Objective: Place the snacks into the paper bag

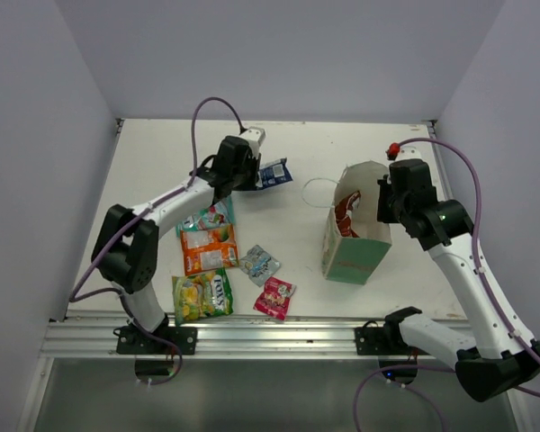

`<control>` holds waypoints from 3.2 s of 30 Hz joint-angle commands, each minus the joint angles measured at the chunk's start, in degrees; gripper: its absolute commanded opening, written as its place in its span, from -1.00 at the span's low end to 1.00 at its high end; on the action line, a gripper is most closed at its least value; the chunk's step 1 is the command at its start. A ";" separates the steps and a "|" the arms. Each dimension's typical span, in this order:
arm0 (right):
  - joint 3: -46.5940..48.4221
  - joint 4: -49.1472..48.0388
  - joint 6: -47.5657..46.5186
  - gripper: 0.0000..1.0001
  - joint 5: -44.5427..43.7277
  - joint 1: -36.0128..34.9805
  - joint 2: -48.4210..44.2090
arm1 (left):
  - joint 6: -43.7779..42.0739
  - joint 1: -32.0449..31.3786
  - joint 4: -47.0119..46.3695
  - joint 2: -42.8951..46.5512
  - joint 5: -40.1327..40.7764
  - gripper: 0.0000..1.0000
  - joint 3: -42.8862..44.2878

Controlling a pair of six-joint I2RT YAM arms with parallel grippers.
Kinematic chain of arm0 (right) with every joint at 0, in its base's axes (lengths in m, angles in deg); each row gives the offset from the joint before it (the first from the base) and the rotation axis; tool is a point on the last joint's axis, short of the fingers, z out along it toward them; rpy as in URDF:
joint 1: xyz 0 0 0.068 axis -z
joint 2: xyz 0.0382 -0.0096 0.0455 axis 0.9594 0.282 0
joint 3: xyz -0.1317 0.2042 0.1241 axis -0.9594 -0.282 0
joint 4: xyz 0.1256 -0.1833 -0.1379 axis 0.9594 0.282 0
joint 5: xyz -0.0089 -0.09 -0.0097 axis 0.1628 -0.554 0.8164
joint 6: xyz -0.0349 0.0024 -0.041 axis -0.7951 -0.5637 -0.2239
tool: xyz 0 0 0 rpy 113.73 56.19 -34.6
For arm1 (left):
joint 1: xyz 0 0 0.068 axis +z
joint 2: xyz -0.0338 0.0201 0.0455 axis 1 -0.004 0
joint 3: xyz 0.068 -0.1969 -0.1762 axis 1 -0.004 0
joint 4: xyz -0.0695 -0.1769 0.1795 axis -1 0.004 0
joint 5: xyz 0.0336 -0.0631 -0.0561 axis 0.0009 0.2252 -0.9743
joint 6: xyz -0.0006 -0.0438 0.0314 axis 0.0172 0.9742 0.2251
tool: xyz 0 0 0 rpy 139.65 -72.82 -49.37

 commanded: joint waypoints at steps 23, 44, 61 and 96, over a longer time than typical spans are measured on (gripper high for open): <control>-0.01 -1.66 0.46 -1.00 0.67 -0.11 0.19 | 20.15 -16.16 -10.90 17.33 -28.02 -1.00 16.74; -0.45 -1.22 0.20 -1.00 0.67 -0.11 -1.04 | 27.37 -23.90 -25.60 5.37 -36.20 -1.00 9.96; -0.54 -0.87 -0.07 -1.00 0.67 -0.11 -1.39 | 19.74 -23.90 -16.39 -1.48 -32.25 -0.56 11.98; -0.63 -0.17 0.81 -1.00 1.55 -0.11 -2.09 | 9.18 4.67 0.95 11.79 20.93 0.99 -25.28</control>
